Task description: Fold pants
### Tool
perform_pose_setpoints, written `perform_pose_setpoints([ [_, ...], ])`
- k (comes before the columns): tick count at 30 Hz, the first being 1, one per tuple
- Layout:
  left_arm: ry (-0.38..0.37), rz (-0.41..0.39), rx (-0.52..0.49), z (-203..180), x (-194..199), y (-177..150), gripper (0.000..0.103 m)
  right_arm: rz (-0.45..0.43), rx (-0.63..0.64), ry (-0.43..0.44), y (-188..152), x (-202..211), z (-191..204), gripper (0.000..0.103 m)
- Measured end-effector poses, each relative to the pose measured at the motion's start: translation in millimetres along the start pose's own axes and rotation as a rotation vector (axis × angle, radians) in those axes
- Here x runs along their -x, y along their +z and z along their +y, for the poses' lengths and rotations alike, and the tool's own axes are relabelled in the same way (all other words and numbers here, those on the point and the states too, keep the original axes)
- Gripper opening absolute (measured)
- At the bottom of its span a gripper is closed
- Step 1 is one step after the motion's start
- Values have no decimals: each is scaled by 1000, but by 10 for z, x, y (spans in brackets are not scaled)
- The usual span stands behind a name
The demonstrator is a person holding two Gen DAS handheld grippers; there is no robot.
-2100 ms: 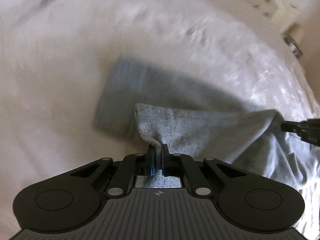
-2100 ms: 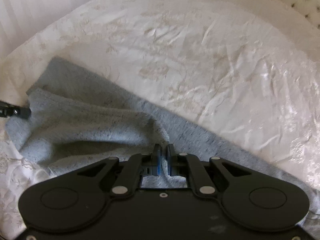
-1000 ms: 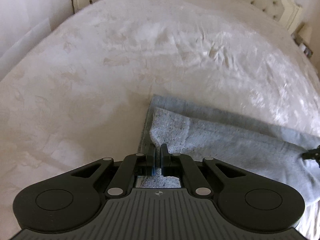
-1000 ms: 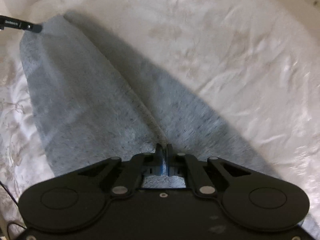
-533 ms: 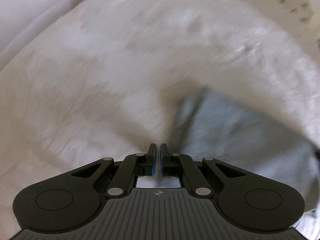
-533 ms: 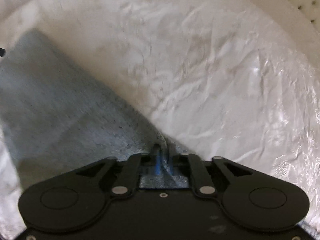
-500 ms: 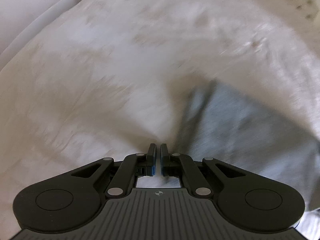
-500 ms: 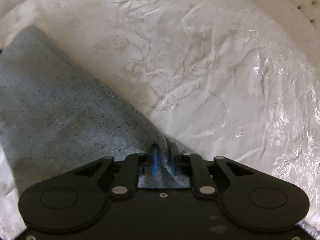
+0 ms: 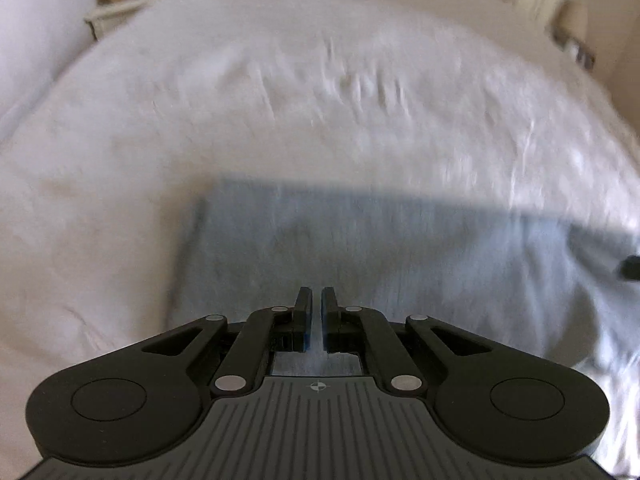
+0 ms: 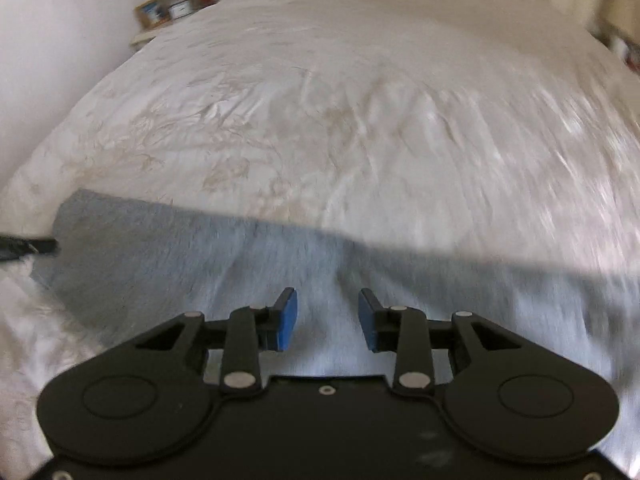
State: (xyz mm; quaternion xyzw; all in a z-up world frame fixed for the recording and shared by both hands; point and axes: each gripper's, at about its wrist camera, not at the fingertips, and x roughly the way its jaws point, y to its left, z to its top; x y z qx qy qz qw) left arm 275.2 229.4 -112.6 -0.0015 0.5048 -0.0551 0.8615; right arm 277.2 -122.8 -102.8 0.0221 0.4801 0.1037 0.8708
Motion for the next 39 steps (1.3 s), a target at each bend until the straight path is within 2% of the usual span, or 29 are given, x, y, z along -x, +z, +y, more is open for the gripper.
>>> perform_pose_setpoints([
  [2,51,99,-14,31,-250,-141,6,8,-40,-22,-186,179,-108,36],
  [4,39,86,-8,93,-296,-214,6,6,-74,-50,-398,415,-268,38],
  [6,77,94,1,43,-213,-170,6,4,-99,-89,-542,583,-495,41],
  [8,103,57,15,-105,-89,-148,6,-8,-135,-142,-679,778,-824,45],
  [13,44,-40,-10,-732,399,-259,6,-46,-235,-265,-902,1166,-1796,51],
  [16,-11,-50,-15,-1226,573,-354,6,-80,-291,-316,-972,1321,-2418,58],
  [19,-55,-24,-8,-1721,643,-519,6,-103,-310,-354,-977,1422,-3000,67],
  [22,-82,17,6,-2168,642,-680,6,-109,-306,-359,-923,1381,-3507,77],
  [25,-95,49,10,-2540,655,-790,6,-95,-273,-334,-827,1266,-3901,78],
  [27,-95,57,8,-2693,672,-815,6,-73,-244,-294,-769,1158,-4131,81],
  [32,-70,86,9,-3015,656,-799,6,-18,-212,-169,-738,884,-4557,81],
  [33,-65,90,1,-3061,646,-793,6,-1,-216,-130,-733,812,-4622,80],
  [34,-60,94,-10,-3097,632,-774,6,14,-220,-94,-759,778,-4613,61],
  [35,-56,97,-22,-3137,610,-752,6,30,-229,-49,-762,735,-4641,8],
  [37,-48,100,-37,-3226,579,-728,6,48,-242,18,-755,719,-4623,6],
  [39,-41,104,-43,-3260,553,-690,6,-12,-202,58,-692,888,-4518,5],
])
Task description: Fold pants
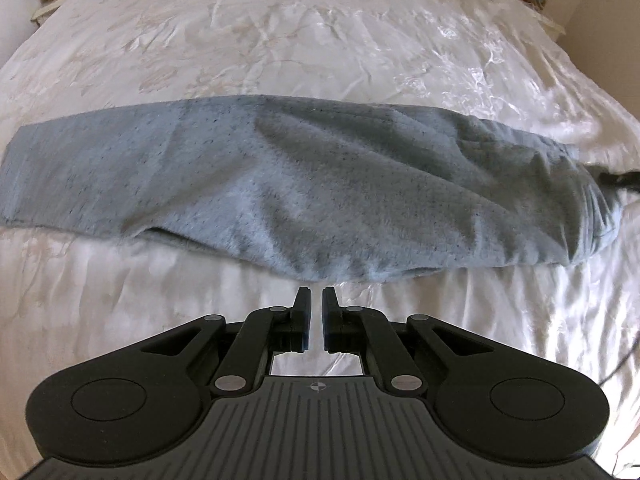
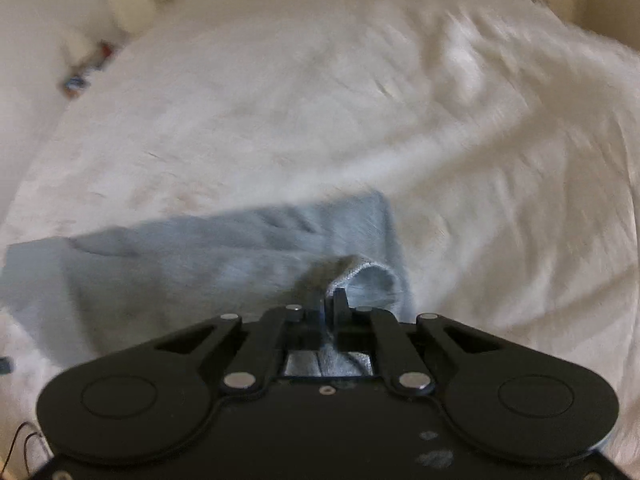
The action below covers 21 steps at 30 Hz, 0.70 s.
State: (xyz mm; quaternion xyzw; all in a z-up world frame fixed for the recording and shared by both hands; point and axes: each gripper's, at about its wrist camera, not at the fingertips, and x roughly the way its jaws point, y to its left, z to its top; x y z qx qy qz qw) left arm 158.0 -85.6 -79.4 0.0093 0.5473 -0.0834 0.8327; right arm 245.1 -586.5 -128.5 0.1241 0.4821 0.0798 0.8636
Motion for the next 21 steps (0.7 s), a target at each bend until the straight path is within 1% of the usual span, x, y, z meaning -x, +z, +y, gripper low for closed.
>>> perform_pose_setpoints([
  [3,5,-3,7,-35,-26,70,6,-135,62,1,210,384,205,4],
  [5,2,-8,9,-53,-48,112,6,-198,97,-44,389,463,240,4],
  [6,1,-10,10,-65,-57,137,6,-211,117,-83,487,418,229,4],
  [9,0,-14,9,-101,-73,181,6,-174,71,-145,646,103,80,4],
  [12,-5,-6,7,-101,-88,174,6,-60,79,-218,614,-457,8,4],
  [14,1,9,7,-79,-115,152,6,33,115,-267,497,-810,21,4],
  [15,7,20,9,-66,-136,133,6,66,134,-287,431,-933,37,5],
  [16,9,33,13,-48,-160,111,6,75,150,-304,374,-1001,63,5],
  [18,-5,65,20,-9,-217,64,6,67,151,-324,354,-1009,91,7],
  [20,-14,85,20,14,-266,28,6,59,137,-338,387,-951,94,13],
  [21,-18,91,17,19,-290,17,6,40,142,-354,405,-895,111,17],
])
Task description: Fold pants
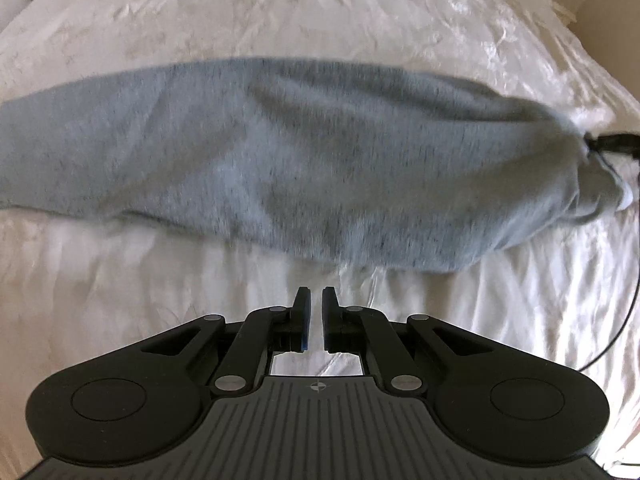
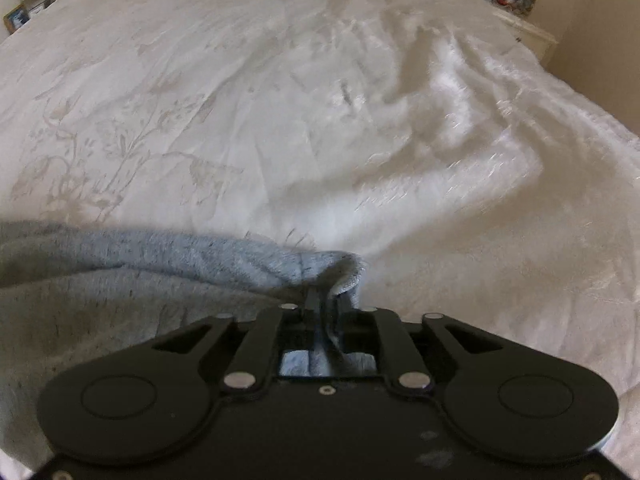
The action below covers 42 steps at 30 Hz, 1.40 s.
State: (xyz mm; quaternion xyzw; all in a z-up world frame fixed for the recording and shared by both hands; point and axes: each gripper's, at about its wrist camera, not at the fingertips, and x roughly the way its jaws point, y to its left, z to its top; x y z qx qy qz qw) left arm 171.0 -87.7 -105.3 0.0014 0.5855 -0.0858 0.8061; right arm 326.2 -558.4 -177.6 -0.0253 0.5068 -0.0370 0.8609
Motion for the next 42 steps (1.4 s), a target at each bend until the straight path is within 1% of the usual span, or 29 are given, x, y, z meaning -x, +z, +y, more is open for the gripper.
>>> perform_pose_setpoints([
  [1,-6,5,-5,5,-29,-5,6,-24,3,-15,40,69,-14,29],
  [2,-14,13,-12,-5,-62,-8,6,-57,-1,-38,65,176,-45,33],
  [3,-27,23,-23,-21,-110,-7,6,-99,-11,-51,78,292,-65,32],
  [5,-55,40,-50,-72,-222,9,6,-166,-47,-48,91,552,-83,34],
  [8,-100,51,-135,-229,-412,90,6,-212,-97,-5,28,874,-49,35],
  [10,-130,34,-159,-302,-446,177,6,-216,-106,47,-55,1089,68,35],
  [12,-201,-31,-153,-338,-329,303,6,-212,-108,101,-186,1276,237,41],
  [14,-245,-102,-189,-382,-172,447,6,-202,-78,158,-347,1436,504,42],
  [16,-274,-147,-225,-415,-62,614,6,-187,-40,197,-535,1575,845,42],
  [18,-309,-146,-241,-407,-57,801,6,-167,-29,241,-704,1638,1169,43],
  [22,-282,-160,-263,-353,-86,1007,6,-59,-82,329,-1073,1605,1788,43],
  [25,-286,-161,-236,-207,-59,966,6,15,-104,372,-1275,1446,2140,43],
  [27,-282,-155,-232,-60,-7,867,6,69,-158,383,-1351,1305,2269,43],
  [28,-278,-152,-236,-6,7,830,6,81,-192,388,-1374,1250,2285,44],
  [29,-275,-150,-241,61,32,779,6,85,-227,401,-1380,1209,2294,47],
  [31,-269,-141,-243,175,68,643,6,94,-306,428,-1380,1143,2308,51],
  [32,-271,-131,-239,232,82,581,6,93,-338,433,-1362,1093,2291,50],
  [33,-275,-120,-238,276,87,495,6,91,-380,443,-1335,1059,2268,45],
  [34,-277,-116,-240,303,94,433,6,91,-417,461,-1301,1043,2231,7],
  [35,-279,-115,-245,319,102,360,6,99,-449,498,-1269,1029,2207,3],
  [36,-283,-117,-254,320,110,294,6,109,-472,517,-1186,1039,2172,3],
  [39,-319,-130,-289,277,132,168,6,87,-458,527,-854,1205,2095,3],
  [42,-328,-137,-354,100,70,123,7,96,-439,531,-534,1282,2037,3],
])
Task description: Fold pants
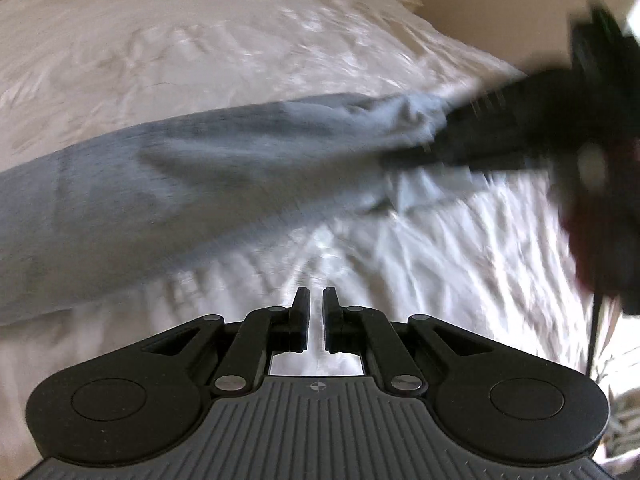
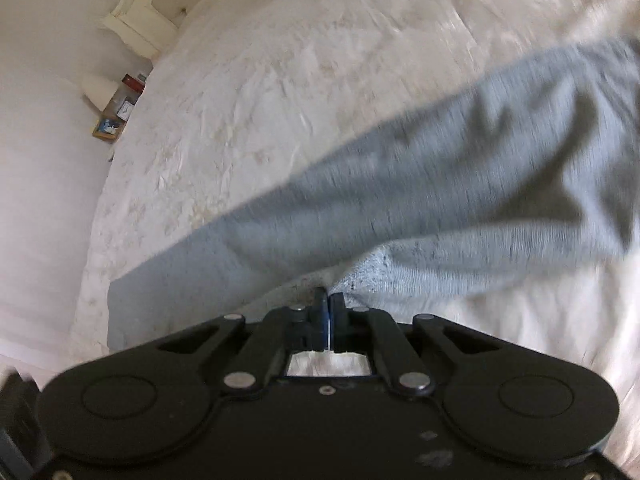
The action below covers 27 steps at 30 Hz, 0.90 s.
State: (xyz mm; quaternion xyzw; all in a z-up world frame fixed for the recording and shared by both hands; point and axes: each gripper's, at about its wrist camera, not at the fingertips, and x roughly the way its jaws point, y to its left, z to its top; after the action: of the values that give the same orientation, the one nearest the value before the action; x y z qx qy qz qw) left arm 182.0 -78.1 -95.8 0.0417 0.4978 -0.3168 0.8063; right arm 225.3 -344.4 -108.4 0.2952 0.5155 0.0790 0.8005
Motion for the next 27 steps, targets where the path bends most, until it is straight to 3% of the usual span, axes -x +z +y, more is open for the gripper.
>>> perform_pose_setpoints([
  [9,107,-122,-172,-266,-214,289,7,66,-14,-18,354,-155,-62,2],
  [11,96,-124,-206,-281,-226,310,10,72,-20,-18,404,-178,-72,2],
  [13,78,-93,-221,-273,-298,352,22,81,-20,-18,438,-203,-55,3],
  [18,67,-66,-239,-232,-450,444,22,103,-21,-6,426,-205,-84,4],
  [20,36,-50,-232,-223,-523,497,22,119,-19,-2,440,-191,-89,12],
  [27,-44,-86,-328,-342,-506,563,27,62,17,-35,443,156,-182,23],
])
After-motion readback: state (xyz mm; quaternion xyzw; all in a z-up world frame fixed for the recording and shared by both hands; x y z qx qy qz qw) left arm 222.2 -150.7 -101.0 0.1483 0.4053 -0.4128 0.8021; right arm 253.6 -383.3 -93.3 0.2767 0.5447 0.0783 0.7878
